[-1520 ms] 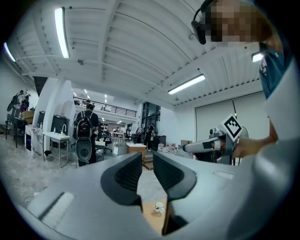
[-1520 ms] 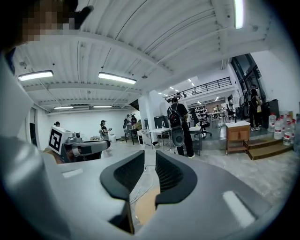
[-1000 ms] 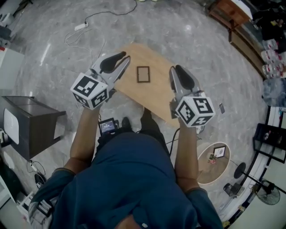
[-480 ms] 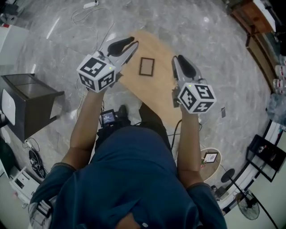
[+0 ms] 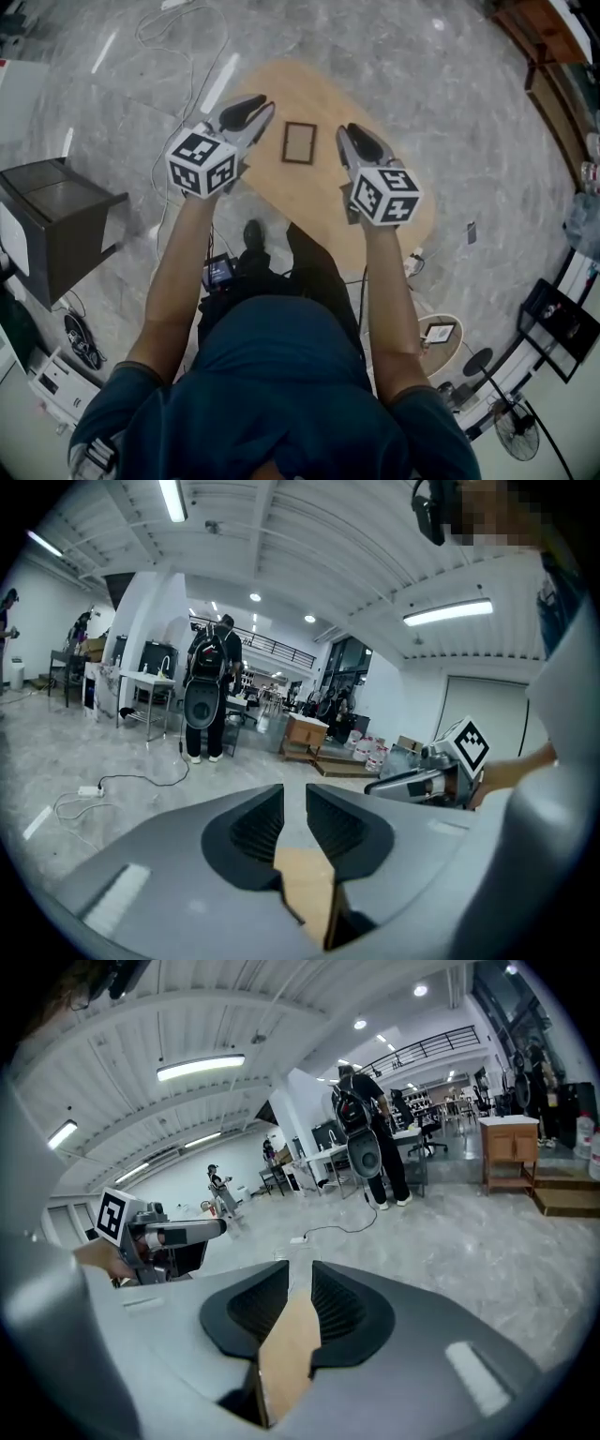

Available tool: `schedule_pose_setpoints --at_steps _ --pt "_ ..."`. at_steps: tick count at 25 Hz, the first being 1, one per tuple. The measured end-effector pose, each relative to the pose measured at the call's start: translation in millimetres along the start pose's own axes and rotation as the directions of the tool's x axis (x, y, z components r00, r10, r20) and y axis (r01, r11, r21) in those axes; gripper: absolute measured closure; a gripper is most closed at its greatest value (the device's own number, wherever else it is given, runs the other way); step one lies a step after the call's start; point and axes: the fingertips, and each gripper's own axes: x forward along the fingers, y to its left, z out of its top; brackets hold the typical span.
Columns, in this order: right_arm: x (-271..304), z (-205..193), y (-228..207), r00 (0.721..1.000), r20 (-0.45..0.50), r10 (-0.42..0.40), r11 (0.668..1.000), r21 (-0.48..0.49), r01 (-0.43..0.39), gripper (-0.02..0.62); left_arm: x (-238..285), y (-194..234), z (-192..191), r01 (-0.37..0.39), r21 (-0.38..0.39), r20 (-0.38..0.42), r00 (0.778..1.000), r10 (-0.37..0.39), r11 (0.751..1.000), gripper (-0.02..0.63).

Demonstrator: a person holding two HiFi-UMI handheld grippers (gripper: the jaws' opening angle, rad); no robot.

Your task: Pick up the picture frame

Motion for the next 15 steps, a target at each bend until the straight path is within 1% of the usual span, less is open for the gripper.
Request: schedule_pose_setpoints --at_steps 3,7,11,15 --pt "27 -32 -20 0.998 -0.055 -0.011 0.999 0.034 0.013 0.534 21 21 -42 -0.01 -0.04 -0.063 0.998 0.008 0.999 0.534" --pt "74 -68 -41 0.994 -0.111 -0.015 0.997 0.071 0.023 0.534 45 59 -99 -0.036 -0.093 -0.14 0.99 0.023 0.995 0.535" --pt "102 -106 -64 0.986 -0.166 -0.015 0.994 0.103 0.032 0.534 67 76 -151 -0.058 -0.142 -0.203 0.979 0.028 0.988 0.537" --pt "134 -152 -82 0.971 -0.241 -0.012 0.988 0.148 0.048 0.534 84 95 -202 -0.077 -0.181 -0.27 0.963 0.026 0.98 0.538"
